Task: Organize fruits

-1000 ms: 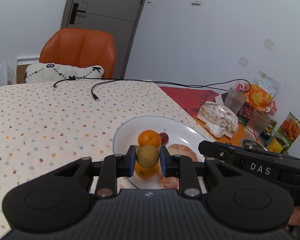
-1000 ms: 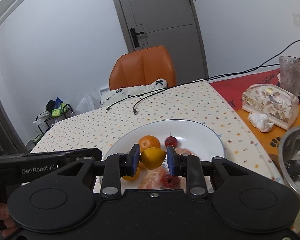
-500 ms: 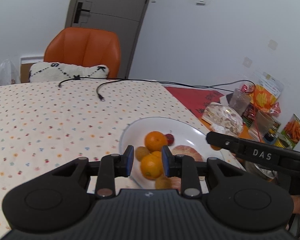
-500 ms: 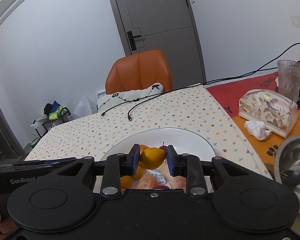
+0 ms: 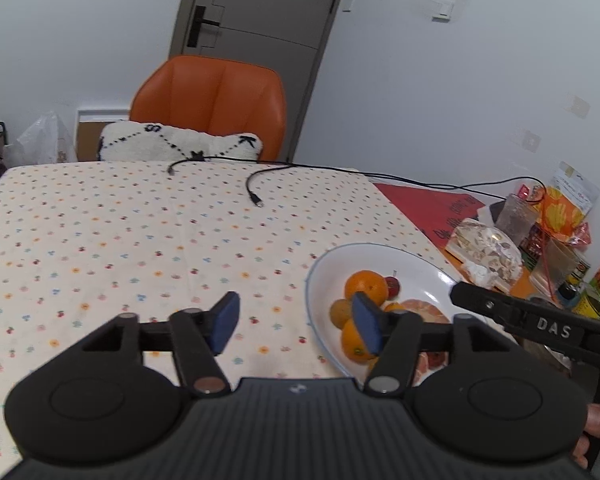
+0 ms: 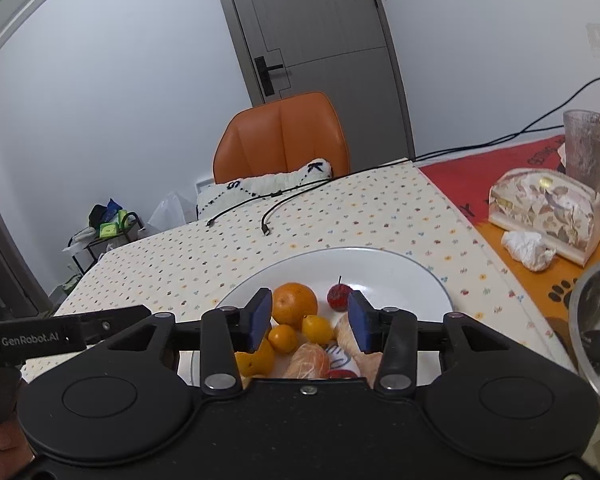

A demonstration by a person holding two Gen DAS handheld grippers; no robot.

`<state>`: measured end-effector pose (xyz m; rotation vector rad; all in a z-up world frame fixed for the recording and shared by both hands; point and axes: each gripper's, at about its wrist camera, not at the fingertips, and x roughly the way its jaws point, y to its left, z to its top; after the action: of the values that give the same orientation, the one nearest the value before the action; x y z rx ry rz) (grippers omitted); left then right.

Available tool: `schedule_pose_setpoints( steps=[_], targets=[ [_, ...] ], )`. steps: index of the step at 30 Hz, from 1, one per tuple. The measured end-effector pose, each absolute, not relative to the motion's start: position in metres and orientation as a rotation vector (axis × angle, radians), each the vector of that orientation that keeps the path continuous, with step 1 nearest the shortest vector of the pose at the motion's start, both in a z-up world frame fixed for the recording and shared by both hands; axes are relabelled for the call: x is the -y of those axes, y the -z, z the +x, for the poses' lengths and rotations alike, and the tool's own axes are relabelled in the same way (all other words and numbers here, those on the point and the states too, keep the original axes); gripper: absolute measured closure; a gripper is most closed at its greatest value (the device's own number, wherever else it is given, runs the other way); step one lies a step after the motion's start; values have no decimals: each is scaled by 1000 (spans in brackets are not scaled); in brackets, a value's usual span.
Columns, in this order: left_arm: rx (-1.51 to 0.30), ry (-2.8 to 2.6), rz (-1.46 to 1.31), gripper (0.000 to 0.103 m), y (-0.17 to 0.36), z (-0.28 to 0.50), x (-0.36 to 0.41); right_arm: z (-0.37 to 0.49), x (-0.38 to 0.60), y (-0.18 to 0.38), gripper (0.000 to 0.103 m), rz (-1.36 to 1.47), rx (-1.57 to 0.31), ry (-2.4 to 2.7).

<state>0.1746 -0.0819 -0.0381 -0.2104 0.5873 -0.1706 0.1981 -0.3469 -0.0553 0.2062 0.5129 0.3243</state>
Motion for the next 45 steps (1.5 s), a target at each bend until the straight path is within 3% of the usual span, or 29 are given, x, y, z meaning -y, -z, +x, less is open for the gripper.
schedule_pose_setpoints(
  steps=[5, 14, 20, 27, 37, 45],
  targets=[
    [-575, 139, -218, 26, 35, 168, 72, 194, 348, 58, 59, 228, -522, -326],
    [-564, 77, -187, 15, 30, 150, 55, 183, 336, 59, 51, 239, -539, -341],
    [-565, 45, -197, 13, 27, 139, 40, 171, 322, 53, 41, 214, -535, -361],
    [-559, 1, -189, 10, 22, 123, 26, 159, 308, 48, 20, 204, -517, -398],
    [-587, -45, -182, 7, 16, 102, 14, 142, 297, 41, 0, 216, -510, -425],
    [-600, -46, -175, 6, 7, 83, 10, 124, 298, 34, 0, 214, -500, -402]
  ],
)
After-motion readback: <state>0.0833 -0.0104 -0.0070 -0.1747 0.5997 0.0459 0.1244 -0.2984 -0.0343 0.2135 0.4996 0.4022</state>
